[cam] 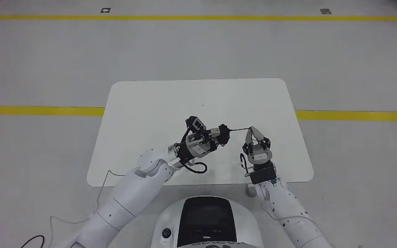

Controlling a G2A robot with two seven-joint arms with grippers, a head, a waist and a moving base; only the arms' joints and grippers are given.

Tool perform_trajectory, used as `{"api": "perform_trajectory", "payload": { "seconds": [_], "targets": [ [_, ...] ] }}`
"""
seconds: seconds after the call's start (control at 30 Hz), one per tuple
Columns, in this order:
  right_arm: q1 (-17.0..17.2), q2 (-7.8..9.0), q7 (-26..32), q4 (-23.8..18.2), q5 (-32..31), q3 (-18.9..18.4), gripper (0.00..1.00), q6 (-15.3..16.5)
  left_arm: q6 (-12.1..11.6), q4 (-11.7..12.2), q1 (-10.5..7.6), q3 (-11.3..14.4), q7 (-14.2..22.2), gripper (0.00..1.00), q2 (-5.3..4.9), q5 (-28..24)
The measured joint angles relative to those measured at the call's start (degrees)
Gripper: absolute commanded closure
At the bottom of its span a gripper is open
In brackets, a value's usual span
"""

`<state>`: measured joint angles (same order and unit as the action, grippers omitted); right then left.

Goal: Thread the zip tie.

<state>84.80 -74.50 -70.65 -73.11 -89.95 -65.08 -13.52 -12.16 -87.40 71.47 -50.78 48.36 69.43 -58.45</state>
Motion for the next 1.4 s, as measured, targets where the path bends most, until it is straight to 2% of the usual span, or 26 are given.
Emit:
{"api": "perform_trajectory", "payload": {
  "seconds": [1.4],
  "targets": [
    [0.07,0.02,-0.26,1.04,0.0,0.03,1.0,-0.07,0.0,0.0,0.0,0.0,0.0,1.0,0.0,0.0]
  ]
}}
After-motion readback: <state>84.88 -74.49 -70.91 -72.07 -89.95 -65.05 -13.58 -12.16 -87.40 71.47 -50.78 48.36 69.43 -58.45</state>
